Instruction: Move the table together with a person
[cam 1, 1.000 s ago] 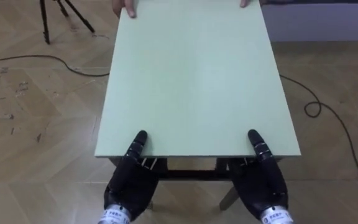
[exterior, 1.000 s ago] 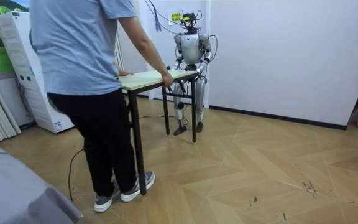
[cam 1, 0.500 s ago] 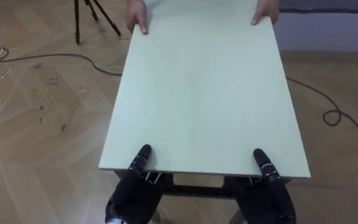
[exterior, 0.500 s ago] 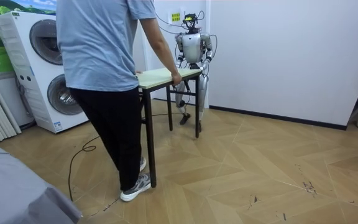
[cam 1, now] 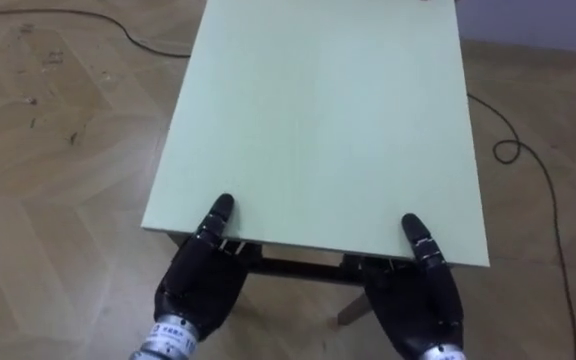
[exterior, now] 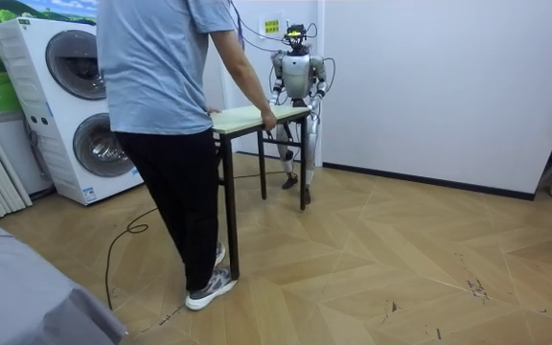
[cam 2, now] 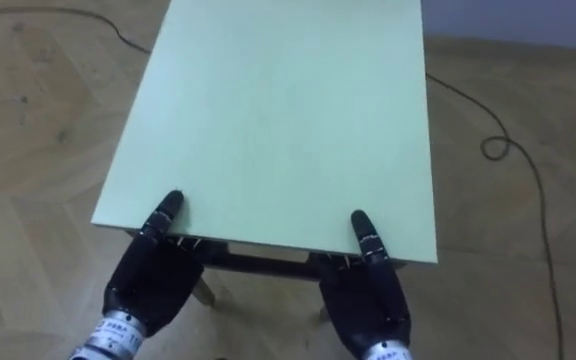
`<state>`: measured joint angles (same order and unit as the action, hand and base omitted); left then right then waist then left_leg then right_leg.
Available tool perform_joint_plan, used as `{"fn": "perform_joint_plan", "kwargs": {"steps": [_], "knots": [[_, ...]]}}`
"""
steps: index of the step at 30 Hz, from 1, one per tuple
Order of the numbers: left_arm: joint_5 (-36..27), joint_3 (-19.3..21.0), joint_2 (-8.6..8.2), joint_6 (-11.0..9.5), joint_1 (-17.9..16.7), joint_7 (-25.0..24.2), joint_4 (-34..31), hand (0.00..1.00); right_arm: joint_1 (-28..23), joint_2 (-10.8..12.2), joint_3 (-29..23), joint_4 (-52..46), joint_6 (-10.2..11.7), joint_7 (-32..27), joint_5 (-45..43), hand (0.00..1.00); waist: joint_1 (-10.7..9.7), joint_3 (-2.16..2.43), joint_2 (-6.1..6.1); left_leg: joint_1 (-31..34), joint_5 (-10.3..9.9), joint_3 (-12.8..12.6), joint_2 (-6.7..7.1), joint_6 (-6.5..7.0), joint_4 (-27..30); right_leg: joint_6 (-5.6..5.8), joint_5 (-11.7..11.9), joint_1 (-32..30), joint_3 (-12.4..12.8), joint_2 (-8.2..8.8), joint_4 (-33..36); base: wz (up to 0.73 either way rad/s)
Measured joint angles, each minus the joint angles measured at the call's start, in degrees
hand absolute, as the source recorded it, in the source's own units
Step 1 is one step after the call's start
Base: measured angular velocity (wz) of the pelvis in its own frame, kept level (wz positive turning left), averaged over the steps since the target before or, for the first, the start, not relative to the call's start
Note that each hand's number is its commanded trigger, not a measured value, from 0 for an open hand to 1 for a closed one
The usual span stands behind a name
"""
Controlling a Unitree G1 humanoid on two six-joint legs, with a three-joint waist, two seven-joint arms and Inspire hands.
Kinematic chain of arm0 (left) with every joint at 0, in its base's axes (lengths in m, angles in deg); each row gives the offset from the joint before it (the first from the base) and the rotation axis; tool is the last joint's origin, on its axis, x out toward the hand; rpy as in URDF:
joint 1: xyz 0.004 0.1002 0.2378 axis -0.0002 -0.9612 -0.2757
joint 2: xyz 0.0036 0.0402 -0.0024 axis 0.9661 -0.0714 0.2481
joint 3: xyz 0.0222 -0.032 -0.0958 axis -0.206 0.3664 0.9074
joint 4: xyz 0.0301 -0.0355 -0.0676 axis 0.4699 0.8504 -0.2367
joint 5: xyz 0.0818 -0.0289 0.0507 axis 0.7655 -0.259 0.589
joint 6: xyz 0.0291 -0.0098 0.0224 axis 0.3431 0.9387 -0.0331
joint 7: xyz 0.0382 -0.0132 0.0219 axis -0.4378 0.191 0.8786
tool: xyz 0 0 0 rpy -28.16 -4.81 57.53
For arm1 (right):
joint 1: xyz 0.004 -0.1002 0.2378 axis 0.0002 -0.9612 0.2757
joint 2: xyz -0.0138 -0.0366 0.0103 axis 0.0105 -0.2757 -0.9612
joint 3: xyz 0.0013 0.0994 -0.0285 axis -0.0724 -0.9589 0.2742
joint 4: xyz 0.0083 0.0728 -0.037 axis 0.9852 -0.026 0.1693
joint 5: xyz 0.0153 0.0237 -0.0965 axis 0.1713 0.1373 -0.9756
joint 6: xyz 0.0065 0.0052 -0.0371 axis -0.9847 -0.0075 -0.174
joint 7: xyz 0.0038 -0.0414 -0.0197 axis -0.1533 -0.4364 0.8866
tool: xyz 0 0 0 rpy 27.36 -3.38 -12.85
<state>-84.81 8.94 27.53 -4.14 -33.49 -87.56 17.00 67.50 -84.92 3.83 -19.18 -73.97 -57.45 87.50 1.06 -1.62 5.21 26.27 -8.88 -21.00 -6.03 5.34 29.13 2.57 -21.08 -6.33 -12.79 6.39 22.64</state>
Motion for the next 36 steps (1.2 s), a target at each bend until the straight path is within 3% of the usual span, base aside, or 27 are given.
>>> {"fn": "perform_joint_plan", "kwargs": {"steps": [4, 5, 6, 7, 8, 9, 10, 12, 15, 18, 19, 20, 21, 22, 23, 25, 28, 31, 36], "knots": [[0.01, -0.89, 0.25, -0.1, -2.05, -0.94, 0.14, 1.0, -1.41, -0.26, -0.02, 1.02, 0.14, 1.23, -0.12, 1.0, 0.84, -0.03, -1.1, -1.72, 4.49, 0.72, -0.46, -0.96, -4.47, -1.89, 2.14, -0.55, 0.0, -2.17, -0.65, -0.06], [0.12, -0.89, 0.3, -0.03, -1.92, -0.94, 0.56, 1.0, -1.49, -0.27, 0.02, 1.15, 0.17, 1.23, -0.18, 1.0, 1.4, -0.11, -1.56, -2.67, 7.08, 1.19, -0.41, -1.66, -7.66, -2.73, 3.42, -0.59, -0.12, -2.97, -1.76, 0.0], [0.31, -1.3, 0.26, 0.14, -1.6, -0.94, 0.77, 1.0, -1.49, -0.26, 0.17, 1.19, 0.69, 1.27, -0.23, 1.0, 1.86, -0.08, -2.07, -3.48, 10.32, 2.1, -0.15, -3.42, -11.65, -3.68, 4.95, -0.93, -0.35, -3.77, -3.24, -0.16], [0.32, -1.16, -0.12, 0.12, -1.47, -1.0, 0.83, 1.0, -1.38, -0.41, 0.11, 1.17, 1.11, 1.58, -0.2, 1.0, 2.85, -0.14, -2.38, -3.46, 11.56, 3.92, -0.44, -5.93, -12.06, -4.91, 6.29, -1.94, -0.93, -3.67, -3.99, -0.28], [0.31, -1.04, -0.34, 0.08, -1.63, -1.05, 0.93, 1.0, -1.3, -0.54, 0.11, 1.22, 1.25, 1.6, -0.24, 1.0, 3.46, -0.19, -2.6, -3.03, 10.42, 4.9, -0.73, -6.18, -9.49, -5.25, 6.64, -2.27, -1.18, -3.75, -3.95, -0.5], [0.27, -1.14, -0.7, 0.09, -2.3, -1.08, 1.1, 1.0, -1.34, -0.96, 0.26, 1.33, 1.39, 1.6, -0.45, 1.0, 4.23, -0.14, -3.35, -2.87, 6.19, 5.9, -1.43, -5.92, -2.41, -5.76, 7.25, -2.25, -2.37, -3.84, -4.05, -0.36], [0.19, -1.09, -0.97, 0.09, -2.82, -1.09, 1.1, 1.0, -1.34, -1.06, 0.31, 1.35, 1.39, 1.6, -0.68, 1.0, 4.19, -0.02, -3.94, -2.9, 4.08, 6.3, -1.75, -6.04, 0.99, -5.96, 7.49, -2.23, -3.13, -3.99, -4.03, -0.21], [-0.15, -1.04, -1.55, 0.22, -3.88, -1.15, 1.11, 1.0, -1.34, -1.54, 0.22, 1.32, 1.3, 1.65, -1.54, 1.0, 3.21, -0.15, -5.82, -4.0, -2.01, 7.35, -3.28, -6.57, 11.06, -6.82, 8.17, -2.6, -5.64, -4.6, -3.59, 0.12], [-0.24, -1.1, -1.98, 0.44, -4.64, -1.42, 1.09, 1.0, -1.69, -1.98, -0.25, 0.73, 1.08, 1.55, -2.53, 1.0, 0.91, -0.35, -7.51, -8.91, -6.82, 10.16, -3.89, -7.62, 18.67, -7.23, 8.62, -3.61, -9.27, -4.81, -2.83, 0.34], [-0.2, -1.1, -2.23, 0.61, -4.06, -1.43, 1.06, 1.0, -1.59, -2.09, -0.63, 0.19, 1.1, 1.48, -2.69, 1.0, 0.35, -0.4, -8.61, -17.18, -10.77, 10.83, -5.37, -9.27, 15.62, -7.36, 8.74, -7.05, -10.61, -4.6, 0.95, 0.22], [-0.18, -1.08, -2.33, 0.64, -3.91, -1.4, 1.07, 1.0, -1.48, -2.07, -0.82, 0.2, 1.06, 1.43, -2.72, 1.0, 0.03, -0.5, -8.78, -18.0, -12.01, 11.4, -4.88, -9.64, 13.38, -7.36, 8.74, -7.81, -10.86, -4.27, 2.05, 0.13], [-0.18, -1.08, -2.32, 0.68, -3.89, -1.24, 1.11, 1.0, -1.22, -2.06, -0.92, 0.24, 0.91, 1.06, -2.94, 1.0, -0.69, -0.56, -8.85, -19.15, -12.83, 12.24, -3.14, -9.6, 8.22, -7.18, 9.06, -8.83, -10.54, -3.49, 3.71, 0.32], [-0.37, -1.41, -2.34, 0.56, -3.83, -1.13, 1.1, 1.0, -1.2, -2.41, -0.95, -0.2, 0.91, 1.02, -2.78, 1.0, -1.41, -0.44, -9.06, -20.48, -12.8, 14.26, -1.05, -9.57, 2.68, -7.63, 10.11, -10.25, -9.02, -3.36, 3.83, 0.36], [-0.47, -1.6, -2.43, 0.35, -3.6, -1.14, 1.1, 1.0, -1.23, -2.64, -0.97, -0.61, 1.04, 1.02, -2.73, 1.0, -1.69, -0.4, -9.35, -21.09, -12.8, 15.03, -0.31, -9.57, -0.36, -7.9, 10.77, -10.89, -7.37, -3.53, 3.08, 0.4], [-0.49, -1.8, -2.48, -0.15, -3.04, -1.19, 1.09, 1.0, -1.01, -2.59, -1.12, -0.98, 1.24, 1.06, -2.81, 1.0, -2.15, -0.24, -9.62, -21.54, -12.84, 15.8, 0.93, -9.46, -4.09, -6.08, 12.28, -12.12, -6.24, -3.37, 1.54, 0.11], [-0.47, -1.48, -2.5, -0.85, -2.56, -1.14, 1.17, 1.0, -0.31, -2.23, -0.92, -0.9, 1.26, 1.06, -3.14, 1.0, -1.67, -0.3, -9.68, -20.67, -12.97, 15.97, 0.81, -8.54, -5.93, -6.05, 13.75, -13.81, -6.4, -2.77, 1.35, 0.0], [-0.57, -1.68, -2.63, -1.07, -2.51, -0.81, 2.24, 1.0, -0.45, -1.96, -1.07, -0.48, 1.24, 1.06, -3.77, 1.0, -1.31, -0.26, -9.36, -21.56, -11.36, 15.64, 2.71, -5.73, -9.67, -5.96, 15.23, -14.56, -6.37, -2.2, 0.65, 0.02], [-0.9, -1.68, -2.58, -1.33, -2.49, -0.33, 2.95, 1.0, 0.71, -1.59, -1.58, 1.46, 0.67, 1.81, -4.65, 1.0, -0.88, -0.32, -9.22, -20.99, -11.0, 15.04, 2.82, -5.37, -9.69, -6.39, 17.52, -14.72, -6.39, -2.14, -1.22, -0.14], [-1.16, -1.92, -2.42, -1.57, -3.48, -0.33, 4.29, 1.0, -0.25, -0.56, -2.22, 2.52, -0.63, 1.82, -5.79, 1.0, -1.17, -0.24, -7.31, -20.44, -10.25, 14.87, 4.38, -4.76, -8.4, -6.32, 19.12, -14.02, -5.88, -0.78, -1.31, 0.02]]}}
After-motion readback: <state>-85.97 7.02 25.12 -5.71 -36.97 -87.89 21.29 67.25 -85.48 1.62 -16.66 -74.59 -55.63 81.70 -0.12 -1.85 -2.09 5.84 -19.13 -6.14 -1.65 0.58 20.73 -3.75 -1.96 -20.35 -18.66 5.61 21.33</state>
